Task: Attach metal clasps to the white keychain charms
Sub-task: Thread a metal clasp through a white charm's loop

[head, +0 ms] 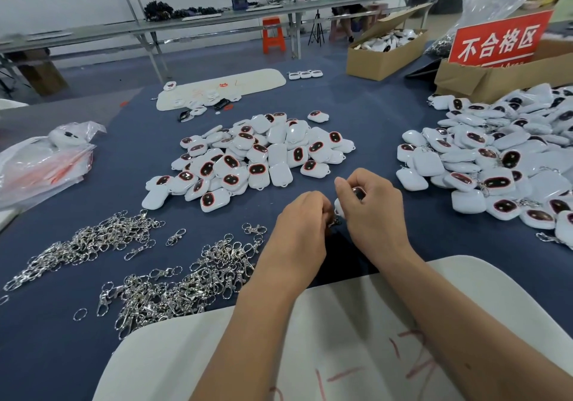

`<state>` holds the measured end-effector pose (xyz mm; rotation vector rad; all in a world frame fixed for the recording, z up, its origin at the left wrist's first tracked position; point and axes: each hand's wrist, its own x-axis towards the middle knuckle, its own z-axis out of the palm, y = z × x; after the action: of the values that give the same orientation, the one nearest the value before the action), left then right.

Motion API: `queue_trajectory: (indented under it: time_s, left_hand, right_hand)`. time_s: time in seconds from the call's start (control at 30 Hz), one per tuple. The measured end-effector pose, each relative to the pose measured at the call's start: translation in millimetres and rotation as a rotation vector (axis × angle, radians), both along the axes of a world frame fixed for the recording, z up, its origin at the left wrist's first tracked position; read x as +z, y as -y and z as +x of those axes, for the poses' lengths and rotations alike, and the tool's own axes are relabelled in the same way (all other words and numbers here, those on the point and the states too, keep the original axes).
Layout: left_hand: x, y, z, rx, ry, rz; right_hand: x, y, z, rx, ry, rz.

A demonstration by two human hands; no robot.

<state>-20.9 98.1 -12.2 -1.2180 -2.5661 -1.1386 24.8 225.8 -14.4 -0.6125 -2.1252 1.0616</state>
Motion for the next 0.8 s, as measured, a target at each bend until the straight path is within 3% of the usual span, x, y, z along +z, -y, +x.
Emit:
queue_trajectory:
  time_s: [0.37, 0.6, 0.8]
  left_hand:
    - [4, -5, 11, 0.083, -0.066, -0.086]
    - [2, -9, 6, -0.002, 0.075, 0.384]
    - [3, -8, 5, -0.020, 0.328, 0.486]
  right_hand:
    - [0, 3, 0, -0.045, -0.018, 0.026]
    - [5, -3, 0, 0.023, -0.134, -0.440]
    - [6, -4, 0, 0.090, -0.170, -0.568]
